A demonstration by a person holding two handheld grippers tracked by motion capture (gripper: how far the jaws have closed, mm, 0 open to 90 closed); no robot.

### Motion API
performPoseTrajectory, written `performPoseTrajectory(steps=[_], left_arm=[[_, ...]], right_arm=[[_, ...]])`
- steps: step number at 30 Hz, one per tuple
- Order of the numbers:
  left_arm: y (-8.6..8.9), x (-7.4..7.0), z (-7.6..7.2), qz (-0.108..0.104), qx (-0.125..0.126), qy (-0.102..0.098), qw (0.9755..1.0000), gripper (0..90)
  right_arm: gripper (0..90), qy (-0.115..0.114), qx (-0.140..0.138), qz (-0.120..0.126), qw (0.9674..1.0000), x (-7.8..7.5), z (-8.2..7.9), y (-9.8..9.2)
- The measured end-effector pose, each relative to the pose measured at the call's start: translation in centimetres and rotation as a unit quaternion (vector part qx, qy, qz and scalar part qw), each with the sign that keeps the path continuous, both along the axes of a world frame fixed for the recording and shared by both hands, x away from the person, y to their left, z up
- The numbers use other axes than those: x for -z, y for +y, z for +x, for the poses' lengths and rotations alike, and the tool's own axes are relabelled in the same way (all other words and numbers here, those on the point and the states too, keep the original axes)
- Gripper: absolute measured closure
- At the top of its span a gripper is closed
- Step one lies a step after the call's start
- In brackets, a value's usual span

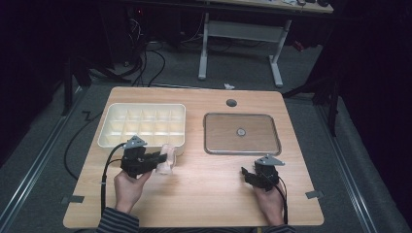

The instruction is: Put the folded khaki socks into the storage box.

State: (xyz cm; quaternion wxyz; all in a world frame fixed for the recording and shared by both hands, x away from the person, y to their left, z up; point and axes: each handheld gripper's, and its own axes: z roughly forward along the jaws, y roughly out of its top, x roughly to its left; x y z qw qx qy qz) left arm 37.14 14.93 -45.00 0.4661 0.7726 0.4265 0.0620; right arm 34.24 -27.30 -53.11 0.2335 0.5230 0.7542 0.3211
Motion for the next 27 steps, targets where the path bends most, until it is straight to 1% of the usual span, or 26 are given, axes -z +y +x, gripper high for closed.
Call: performPoseTrajectory(steps=[3,4,10,13,18,21,25,27], left_arm=[[0.6,-0.6,-0.2,-0.008,-0.001,-0.009,0.9999,76.3],[0.9,-0.7,-0.1,-0.01,0.0,-0.009,0.9999,76.3],[1.9,-0.9,0.3,0.001,-0.001,-0.002,1.0,76.3],[2.3,-1.0,0.6,-0.002,-0.001,0.004,1.0,76.3],[2.4,-1.4,1.1,0.007,0.001,0.004,1.0,76.3],[2.5,-1.9,1.3,0.002,-0.003,0.006,1.0,76.3],[2.7,-2.8,1.3,-0.001,-0.01,-0.004,0.9999,76.3],[2.9,-3.0,1.5,-0.008,-0.014,-0.004,0.9999,76.3]], right_arm=[[39.0,0.0,0.0,0.0,1.0,0.0,0.0,0.0],[39.0,0.0,0.0,0.0,1.0,0.0,0.0,0.0],[39.0,0.0,0.0,0.0,1.0,0.0,0.0,0.0],[39.1,0.0,0.0,0.0,1.0,0.0,0.0,0.0],[39.1,0.0,0.0,-0.001,1.0,0.0,0.0,0.0],[39.1,0.0,0.001,0.0,1.0,0.0,0.0,0.0],[39.0,0.0,0.0,0.0,1.0,0.0,0.0,0.0],[38.9,0.0,-0.001,0.001,1.0,0.0,0.0,0.0]])
